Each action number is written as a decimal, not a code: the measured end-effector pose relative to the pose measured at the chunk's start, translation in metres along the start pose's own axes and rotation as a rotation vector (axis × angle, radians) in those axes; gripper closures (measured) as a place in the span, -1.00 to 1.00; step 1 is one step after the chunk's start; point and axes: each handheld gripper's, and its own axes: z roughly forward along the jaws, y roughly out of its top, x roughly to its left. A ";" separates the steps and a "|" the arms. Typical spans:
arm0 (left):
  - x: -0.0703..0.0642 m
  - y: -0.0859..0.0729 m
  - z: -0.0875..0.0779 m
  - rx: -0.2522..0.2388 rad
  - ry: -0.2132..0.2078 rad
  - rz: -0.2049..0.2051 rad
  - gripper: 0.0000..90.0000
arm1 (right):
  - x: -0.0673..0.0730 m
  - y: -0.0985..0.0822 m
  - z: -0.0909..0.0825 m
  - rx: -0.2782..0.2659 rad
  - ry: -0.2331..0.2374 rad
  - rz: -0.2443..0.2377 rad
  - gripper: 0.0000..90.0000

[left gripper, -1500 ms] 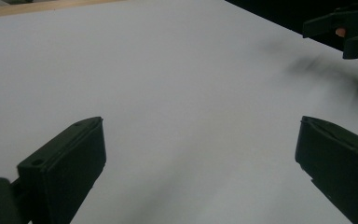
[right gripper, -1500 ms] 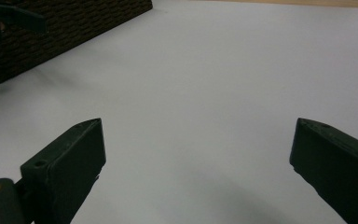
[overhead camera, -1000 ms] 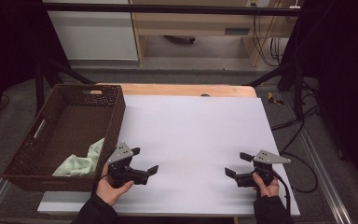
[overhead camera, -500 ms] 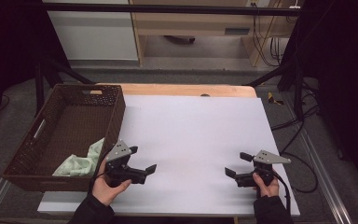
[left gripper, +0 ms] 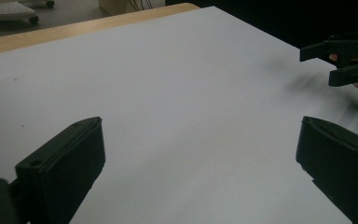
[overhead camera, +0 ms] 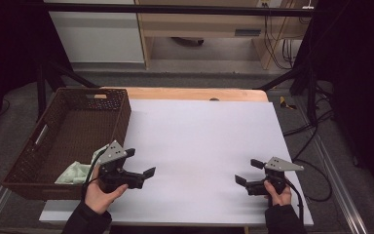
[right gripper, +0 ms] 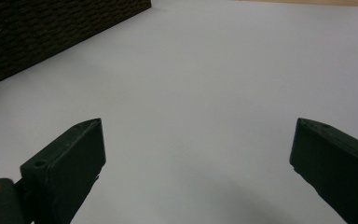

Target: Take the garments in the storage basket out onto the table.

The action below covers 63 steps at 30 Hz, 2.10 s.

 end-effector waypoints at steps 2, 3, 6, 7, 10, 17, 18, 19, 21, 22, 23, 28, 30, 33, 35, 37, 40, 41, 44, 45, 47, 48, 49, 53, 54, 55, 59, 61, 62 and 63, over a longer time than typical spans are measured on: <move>0.001 0.002 -0.003 -0.001 0.002 0.002 -0.98 | 0.000 0.000 0.000 0.002 -0.001 -0.002 -0.91; 0.002 0.002 -0.005 -0.001 0.003 0.002 -0.98 | 0.000 0.000 0.000 0.003 0.000 -0.002 -0.91; 0.006 0.005 -0.012 0.001 0.009 -0.001 -0.98 | 0.000 0.000 0.000 0.001 -0.001 -0.002 -0.91; 0.006 0.005 -0.012 0.001 0.009 -0.001 -0.98 | 0.000 0.000 0.000 0.001 -0.002 -0.002 -0.91; 0.010 0.007 -0.020 -0.004 0.014 -0.009 -0.98 | 0.000 0.000 0.000 0.003 -0.001 -0.003 -0.91; 0.019 0.010 -0.033 -0.016 0.044 -0.014 -0.98 | 0.000 0.000 0.000 0.004 -0.002 -0.003 -0.91; 0.022 0.011 -0.037 -0.018 0.057 -0.014 -0.98 | 0.000 0.000 0.000 0.005 -0.002 -0.003 -0.91; 0.024 0.011 -0.039 -0.023 0.061 -0.021 -0.98 | 0.000 0.000 0.000 0.004 -0.001 -0.003 -0.91; 0.026 0.011 -0.041 -0.026 0.062 -0.024 -0.98 | 0.000 0.000 0.000 0.005 -0.002 -0.003 -0.91; 0.029 0.011 -0.045 -0.026 0.071 -0.027 -0.98 | 0.000 0.000 0.000 0.005 -0.002 -0.002 -0.91; 0.029 0.011 -0.045 -0.026 0.071 -0.027 -0.98 | 0.000 0.000 0.000 0.005 -0.002 -0.003 -0.91; 0.035 0.011 -0.051 -0.014 0.085 -0.034 -0.98 | 0.000 0.000 0.000 0.007 -0.002 -0.005 -0.91; 0.039 0.010 -0.054 -0.001 0.100 -0.045 -0.98 | 0.000 0.000 0.000 0.006 -0.002 -0.004 -0.91; 0.042 0.009 -0.057 0.001 0.113 -0.050 -0.98 | 0.000 0.000 0.000 0.006 -0.002 -0.003 -0.91; 0.046 0.009 -0.061 0.005 0.126 -0.054 -0.98 | 0.000 0.000 0.000 0.007 -0.002 -0.004 -0.91; 0.051 0.008 -0.066 0.004 0.142 -0.064 -0.98 | 0.000 0.000 0.000 0.007 -0.003 -0.003 -0.91; 0.054 0.007 -0.069 0.009 0.156 -0.071 -0.98 | 0.000 0.000 0.000 0.008 -0.003 -0.002 -0.91; 0.056 0.007 -0.071 0.013 0.161 -0.073 -0.98 | 0.000 0.000 0.000 0.009 -0.002 -0.004 -0.91; 0.064 0.004 -0.075 0.021 0.182 -0.084 -0.98 | 0.000 0.000 0.000 0.008 -0.003 -0.003 -0.91; 0.066 0.003 -0.076 0.027 0.188 -0.085 -0.98 | 0.000 0.000 0.000 0.010 -0.002 0.001 -0.91; 0.067 0.003 -0.077 0.032 0.192 -0.086 -0.98 | 0.000 0.000 0.000 0.009 -0.003 -0.003 -0.91; 0.069 0.002 -0.078 0.034 0.199 -0.089 -0.98 | 0.000 0.000 0.000 0.009 -0.003 -0.004 -0.91; 0.071 0.001 -0.079 0.040 0.208 -0.088 -0.98 | 0.000 0.000 0.000 0.009 -0.002 -0.002 -0.91; 0.077 -0.001 -0.083 0.064 0.259 -0.093 -0.98 | 0.000 0.000 0.001 0.010 -0.003 -0.004 -0.91; 0.079 -0.002 -0.084 0.071 0.267 -0.093 -0.98 | 0.000 0.000 0.001 0.010 -0.003 -0.005 -0.91; 0.081 -0.003 -0.084 0.076 0.272 -0.097 -0.98 | 0.000 0.000 0.001 0.010 -0.002 -0.005 -0.91; 0.087 -0.005 -0.086 0.106 0.301 -0.107 -0.96 | 0.000 0.000 0.001 0.011 -0.002 -0.005 -0.91; 0.089 -0.007 -0.086 0.126 0.318 -0.115 -0.96 | 0.000 0.000 0.001 0.011 -0.002 -0.005 -0.91; 0.091 -0.008 -0.086 0.137 0.326 -0.119 -0.96 | 0.000 0.000 0.001 0.011 -0.002 -0.005 -0.91; 0.092 -0.008 -0.086 0.146 0.332 -0.122 -0.94 | 0.000 0.000 0.001 0.010 -0.002 -0.006 -0.91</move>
